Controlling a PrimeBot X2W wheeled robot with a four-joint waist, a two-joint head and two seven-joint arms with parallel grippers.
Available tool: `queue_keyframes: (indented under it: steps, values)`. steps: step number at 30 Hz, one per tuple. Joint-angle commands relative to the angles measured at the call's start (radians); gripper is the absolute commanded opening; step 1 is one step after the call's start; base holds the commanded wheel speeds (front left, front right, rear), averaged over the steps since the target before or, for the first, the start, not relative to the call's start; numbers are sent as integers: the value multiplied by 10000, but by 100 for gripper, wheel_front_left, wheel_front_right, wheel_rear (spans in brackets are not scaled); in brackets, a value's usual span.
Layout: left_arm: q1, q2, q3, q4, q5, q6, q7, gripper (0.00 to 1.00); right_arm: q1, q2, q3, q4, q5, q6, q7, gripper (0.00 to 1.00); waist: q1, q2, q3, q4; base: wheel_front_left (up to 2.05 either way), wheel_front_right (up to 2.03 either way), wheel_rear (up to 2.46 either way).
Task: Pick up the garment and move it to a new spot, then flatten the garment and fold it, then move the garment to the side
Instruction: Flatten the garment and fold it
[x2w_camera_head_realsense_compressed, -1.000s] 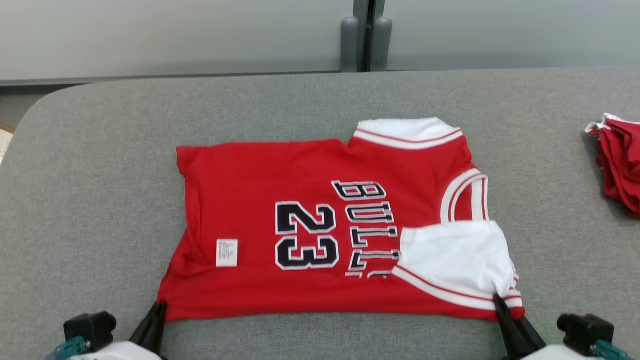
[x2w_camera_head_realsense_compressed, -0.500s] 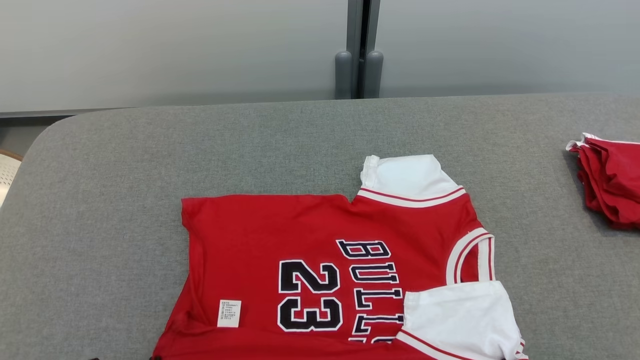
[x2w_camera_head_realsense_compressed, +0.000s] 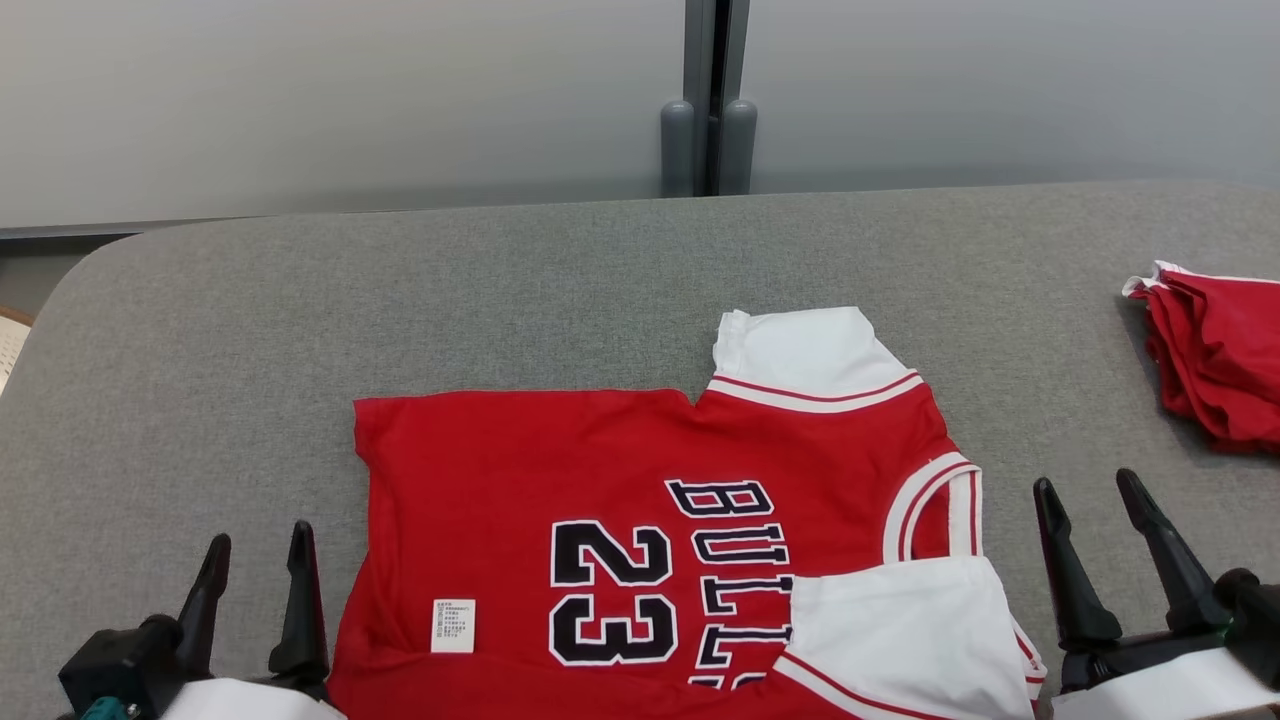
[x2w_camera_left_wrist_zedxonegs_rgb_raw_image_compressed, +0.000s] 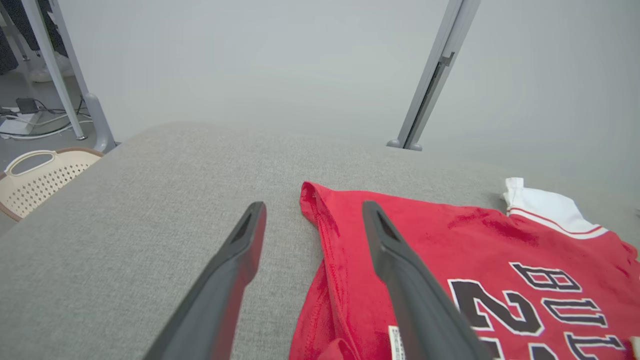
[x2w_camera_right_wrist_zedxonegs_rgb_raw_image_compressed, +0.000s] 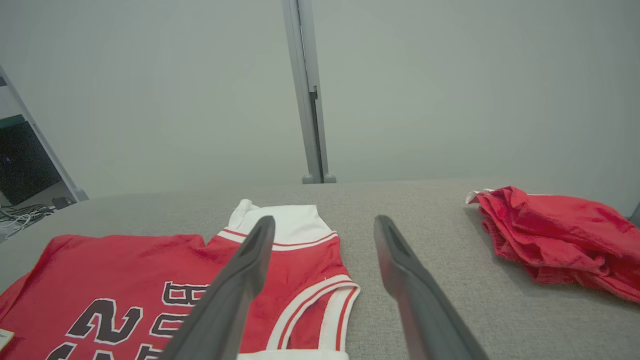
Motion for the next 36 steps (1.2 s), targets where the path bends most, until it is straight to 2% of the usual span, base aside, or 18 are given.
queue_keyframes:
  steps: [1,12,20,25,26,36]
  values:
    - [-273,1,-27,-88,116,46,-158,100,-130,-69,-4,-144,-106,-4,-7,100,0,-1,-5,19,0,0,0]
    - [-914,130,-497,-76,645,100,-114,100,-321,27,-167,-670,-400,-4,375,100,0,-1,205,111,0,0,0]
    - [-2193,119,-781,756,387,-387,348,100,-525,188,-191,-708,-306,-4,370,100,0,-1,766,56,0,0,0]
    - [-3949,118,-744,2307,-76,-957,759,100,-927,213,-77,-690,-308,-4,314,100,0,-1,1534,-114,0,0,0]
    - [-3949,118,-744,2307,-76,-957,759,100,-927,213,-77,-690,-308,-4,314,100,0,-1,1534,-114,0,0,0]
    - [-6360,109,-264,6793,-1141,-2029,802,100,-1531,316,164,-224,-208,-4,87,100,0,-1,2482,-560,0,0,0]
